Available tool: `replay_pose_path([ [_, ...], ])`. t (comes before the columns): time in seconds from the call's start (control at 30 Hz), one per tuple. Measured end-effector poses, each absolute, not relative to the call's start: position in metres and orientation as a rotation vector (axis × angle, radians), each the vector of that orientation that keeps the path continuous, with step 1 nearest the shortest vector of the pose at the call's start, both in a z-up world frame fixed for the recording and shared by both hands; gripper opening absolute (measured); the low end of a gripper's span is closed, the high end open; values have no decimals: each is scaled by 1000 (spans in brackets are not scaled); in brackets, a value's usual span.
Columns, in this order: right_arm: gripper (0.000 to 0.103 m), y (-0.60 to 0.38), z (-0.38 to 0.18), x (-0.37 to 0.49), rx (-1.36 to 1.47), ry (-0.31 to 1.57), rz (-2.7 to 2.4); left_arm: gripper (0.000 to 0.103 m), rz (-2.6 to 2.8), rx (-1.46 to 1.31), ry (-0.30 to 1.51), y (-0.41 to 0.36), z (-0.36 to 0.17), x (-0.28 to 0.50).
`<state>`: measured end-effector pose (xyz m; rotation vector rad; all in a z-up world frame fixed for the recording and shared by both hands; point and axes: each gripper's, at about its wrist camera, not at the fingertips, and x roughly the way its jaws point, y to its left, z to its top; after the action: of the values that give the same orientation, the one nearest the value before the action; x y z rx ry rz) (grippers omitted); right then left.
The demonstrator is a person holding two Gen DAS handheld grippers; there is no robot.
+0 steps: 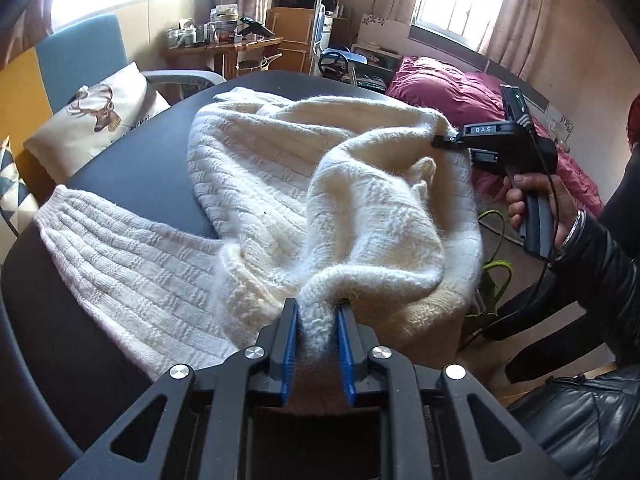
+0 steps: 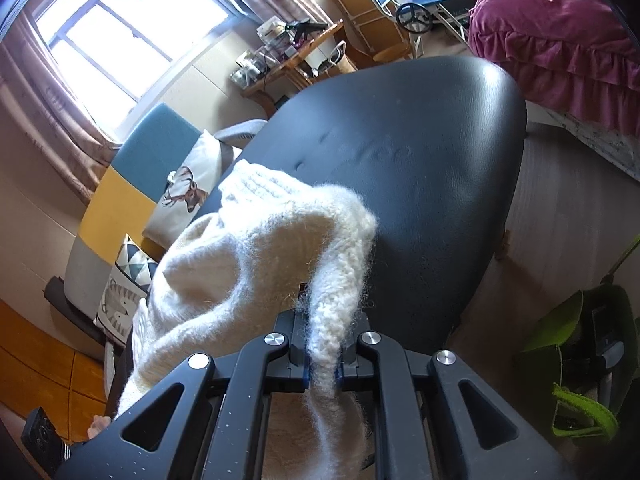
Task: Fold clothes
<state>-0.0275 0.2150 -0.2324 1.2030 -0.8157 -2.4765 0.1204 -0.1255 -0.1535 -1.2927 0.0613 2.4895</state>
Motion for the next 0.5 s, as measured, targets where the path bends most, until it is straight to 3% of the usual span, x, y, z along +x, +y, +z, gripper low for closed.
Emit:
replay_pose_path([
  [0.17, 26, 216, -240, -29, 1225, -824, -2469, 27, 2485, -1298, 271, -103, -160, 123],
  [0.27, 42, 215, -246, -33, 1253, -805, -2458, 29, 2482, -1300, 357, -93, -165, 124],
  [0.43, 42, 201, -254, -39, 1285, -700, -2401, 31, 2528, -1308, 435, -82, -176, 125],
  [0.47, 34, 198, -253, -39, 1281, -670, -2393, 31, 2542, -1309, 434, -80, -177, 125],
  [0.5, 17, 194, -252, -38, 1275, -642, -2389, 31, 2555, -1313, 418, -80, -178, 125],
])
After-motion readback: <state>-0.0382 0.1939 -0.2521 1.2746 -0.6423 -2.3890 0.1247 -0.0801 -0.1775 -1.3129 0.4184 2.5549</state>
